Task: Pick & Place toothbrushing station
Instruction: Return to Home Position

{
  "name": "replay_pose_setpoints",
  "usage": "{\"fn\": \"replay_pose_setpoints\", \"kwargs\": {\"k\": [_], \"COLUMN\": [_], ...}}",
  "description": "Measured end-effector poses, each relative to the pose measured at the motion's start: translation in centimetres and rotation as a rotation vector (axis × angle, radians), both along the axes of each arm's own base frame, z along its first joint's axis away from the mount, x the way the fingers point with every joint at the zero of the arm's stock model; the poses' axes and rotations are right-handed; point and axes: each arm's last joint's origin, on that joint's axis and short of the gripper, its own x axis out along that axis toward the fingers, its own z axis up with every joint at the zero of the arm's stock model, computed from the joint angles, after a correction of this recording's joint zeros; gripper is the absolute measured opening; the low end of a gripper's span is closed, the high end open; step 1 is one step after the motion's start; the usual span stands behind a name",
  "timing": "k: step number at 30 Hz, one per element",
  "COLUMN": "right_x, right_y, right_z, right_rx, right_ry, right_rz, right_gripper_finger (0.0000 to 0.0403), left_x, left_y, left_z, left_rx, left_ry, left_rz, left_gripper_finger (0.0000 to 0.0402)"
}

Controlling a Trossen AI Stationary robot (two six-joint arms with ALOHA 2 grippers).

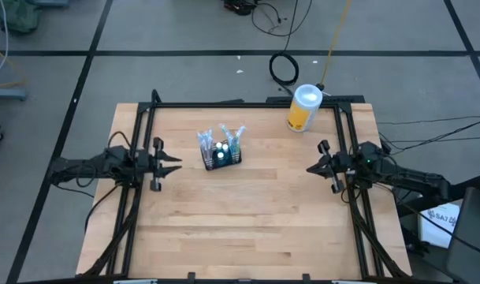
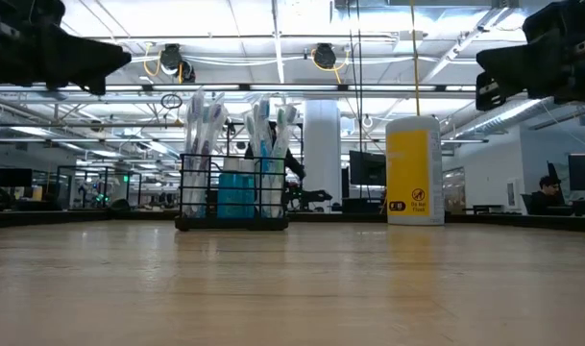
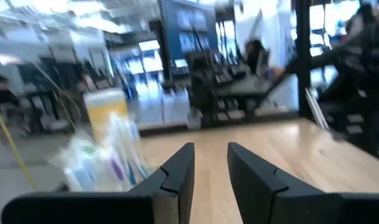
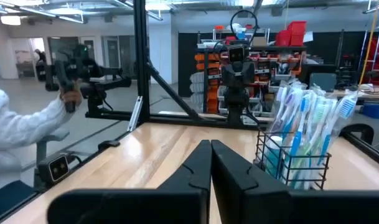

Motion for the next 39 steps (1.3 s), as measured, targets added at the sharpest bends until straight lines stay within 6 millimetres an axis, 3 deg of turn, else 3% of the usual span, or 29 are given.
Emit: {"fn": "replay_pose_setpoints", "kwargs": {"k": [4, 14, 17, 20, 24, 32, 39], "right_x": [-0.1, 0.1, 0.1, 0.2, 0.2, 0.2, 0.2], "right_y": [0.0, 0.0, -0.1, -0.4, -0.9, -0.7, -1.2], "right_z": [0.2, -0.5, -0.6, -0.6, -0.8, -1.3, -1.5], "right_rx": [-0.006, -0.059, 0.013, 0.148, 0.165, 0.100, 0.081], "right_ry": [-0.021, 0.033, 0.056, 0.076, 0.087, 0.133, 0.142], "right_rz": [0.000, -0.008, -0.010, -0.111, -0.291, -0.240, -0.420], "right_gripper_finger": [0.0001, 0.0001, 0.0001, 0.0001, 0.0001, 0.0001, 0.0001], "left_x": [0.5, 0.5, 0.5, 0.5, 0.5, 0.5, 0.5], "left_y": [0.1, 0.2, 0.2, 0.2, 0.2, 0.2, 0.2], "left_z": [-1.7, -1.6, -1.6, -1.6, -1.6, -1.6, -1.6], "left_rx": [-0.012, 0.014, 0.049, 0.044, 0.044, 0.037, 0.038], "left_ry": [0.007, 0.014, 0.009, 0.009, 0.008, 0.007, 0.008], "left_rz": [0.044, 0.063, 0.067, 0.066, 0.066, 0.066, 0.066], "left_gripper_finger": [0.0102, 0.0102, 0.0102, 0.0102, 0.0102, 0.0102, 0.0102]}}
